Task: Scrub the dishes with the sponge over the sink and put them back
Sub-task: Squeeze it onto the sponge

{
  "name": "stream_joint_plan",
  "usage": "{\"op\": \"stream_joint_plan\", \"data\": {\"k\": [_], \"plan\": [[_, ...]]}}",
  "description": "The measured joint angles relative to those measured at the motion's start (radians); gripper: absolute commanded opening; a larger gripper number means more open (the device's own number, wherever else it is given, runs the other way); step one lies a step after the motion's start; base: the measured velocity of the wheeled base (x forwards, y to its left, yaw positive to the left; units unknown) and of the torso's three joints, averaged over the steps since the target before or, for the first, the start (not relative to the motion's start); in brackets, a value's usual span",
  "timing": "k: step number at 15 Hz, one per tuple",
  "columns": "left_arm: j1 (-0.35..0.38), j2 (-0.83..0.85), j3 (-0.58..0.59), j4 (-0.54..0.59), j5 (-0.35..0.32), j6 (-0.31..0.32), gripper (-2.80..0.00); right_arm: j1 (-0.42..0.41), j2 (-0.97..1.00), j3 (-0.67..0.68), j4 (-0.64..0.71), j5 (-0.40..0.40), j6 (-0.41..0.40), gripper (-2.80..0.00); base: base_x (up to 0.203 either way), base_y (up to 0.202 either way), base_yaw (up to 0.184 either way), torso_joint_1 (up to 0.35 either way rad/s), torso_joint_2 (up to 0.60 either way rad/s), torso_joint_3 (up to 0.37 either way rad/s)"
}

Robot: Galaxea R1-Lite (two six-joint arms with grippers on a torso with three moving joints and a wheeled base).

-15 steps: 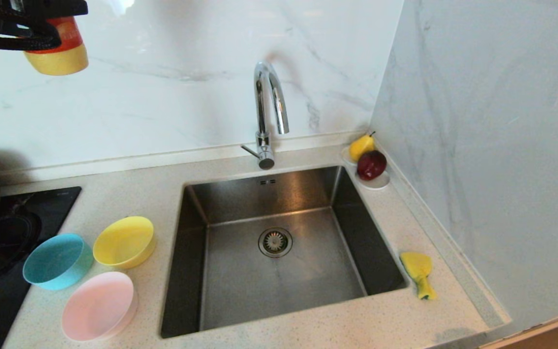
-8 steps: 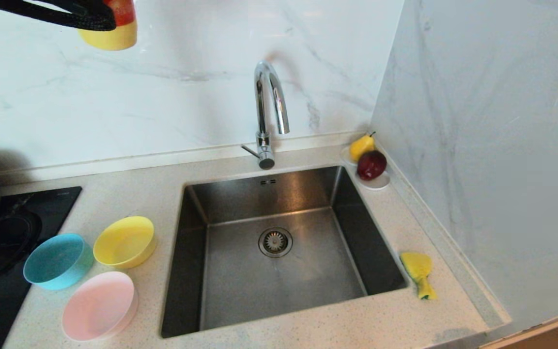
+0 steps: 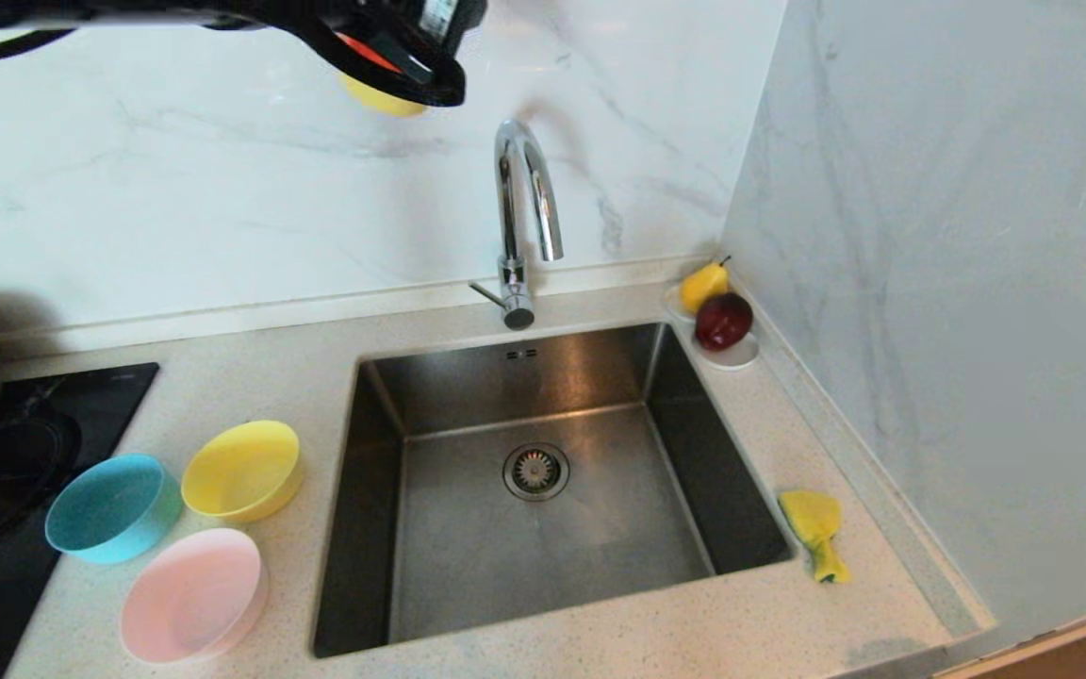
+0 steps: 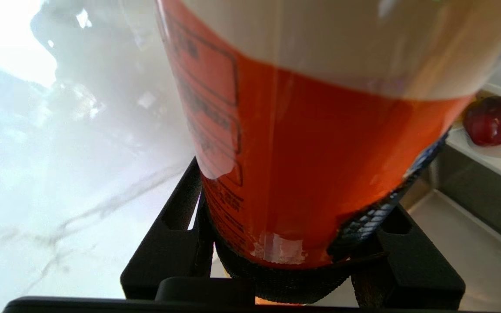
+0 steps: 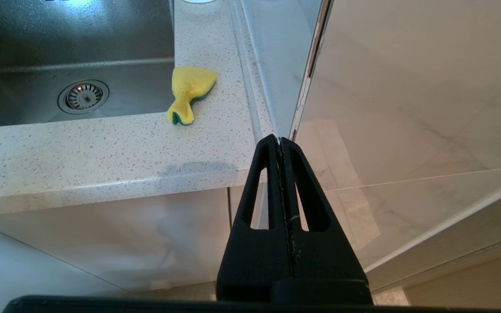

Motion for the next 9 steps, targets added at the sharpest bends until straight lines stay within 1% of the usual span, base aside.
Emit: {"op": "stream_joint_plan", "data": {"k": [1, 3, 5, 7, 9], "plan": [[-0.023, 0.029, -0.003, -0.033, 0.021, 0.014, -2.8, 0.0, 0.0, 0.0, 0.0, 0.0, 0.0, -2.8, 0.0, 0.0, 0.0, 0.0, 0.0, 0.0], [-0.067, 0.08, -0.006, -0.085, 0.039, 0.046, -2.8, 0.0, 0.0, 0.0, 0.0, 0.0, 0.0, -2.8, 0.0, 0.0, 0.0, 0.0, 0.0, 0.0], [-0.111, 0.129, -0.007, -0.107, 0.071, 0.094, -2.8, 0.0, 0.0, 0.0, 0.0, 0.0, 0.0, -2.8, 0.0, 0.0, 0.0, 0.0, 0.0, 0.0], [-0.144, 0.171, -0.007, -0.14, 0.09, 0.117, -2.8, 0.0, 0.0, 0.0, 0.0, 0.0, 0.0, -2.8, 0.0, 0.0, 0.0, 0.0, 0.0, 0.0], [-0.189, 0.209, -0.007, -0.158, 0.125, 0.139, -2.8, 0.0, 0.0, 0.0, 0.0, 0.0, 0.0, -2.8, 0.0, 0.0, 0.0, 0.0, 0.0, 0.0]]}}
